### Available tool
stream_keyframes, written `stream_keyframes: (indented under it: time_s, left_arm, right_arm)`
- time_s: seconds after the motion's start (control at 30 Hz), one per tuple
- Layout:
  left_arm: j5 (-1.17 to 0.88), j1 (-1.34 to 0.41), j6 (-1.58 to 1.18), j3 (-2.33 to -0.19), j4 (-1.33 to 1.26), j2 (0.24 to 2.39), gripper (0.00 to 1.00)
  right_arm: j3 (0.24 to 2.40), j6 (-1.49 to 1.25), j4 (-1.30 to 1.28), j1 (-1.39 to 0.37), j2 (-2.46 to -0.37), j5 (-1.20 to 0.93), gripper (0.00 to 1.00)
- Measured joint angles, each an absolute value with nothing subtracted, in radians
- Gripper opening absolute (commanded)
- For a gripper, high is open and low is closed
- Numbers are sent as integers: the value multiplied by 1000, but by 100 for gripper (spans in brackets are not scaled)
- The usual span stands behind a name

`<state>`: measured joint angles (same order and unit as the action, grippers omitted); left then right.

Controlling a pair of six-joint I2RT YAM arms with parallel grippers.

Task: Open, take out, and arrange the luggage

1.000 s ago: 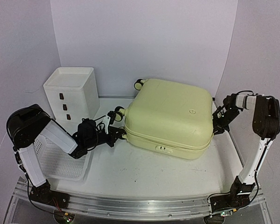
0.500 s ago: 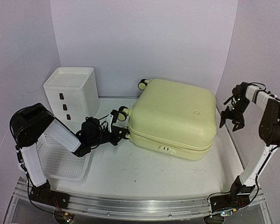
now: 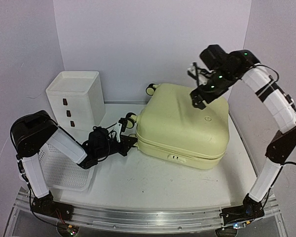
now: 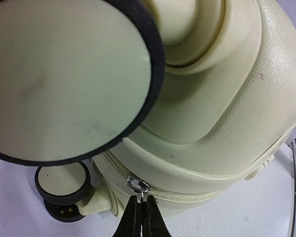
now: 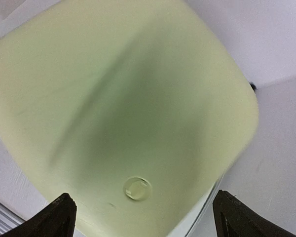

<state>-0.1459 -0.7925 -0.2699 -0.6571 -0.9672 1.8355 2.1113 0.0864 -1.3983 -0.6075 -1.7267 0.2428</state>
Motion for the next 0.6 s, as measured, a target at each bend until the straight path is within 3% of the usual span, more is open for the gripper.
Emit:
stream_keyframes:
  time_s: [0.27, 0.6]
  left_arm:
    - [-69, -852, -274, -645, -933, 1806, 0]
    - [-3, -1019, -274, -643, -908, 1795, 0]
  right_arm:
    - [2401, 329, -1357, -915, -2060, 251, 98]
    - [2327, 623, -1288, -976, -2083, 88, 94]
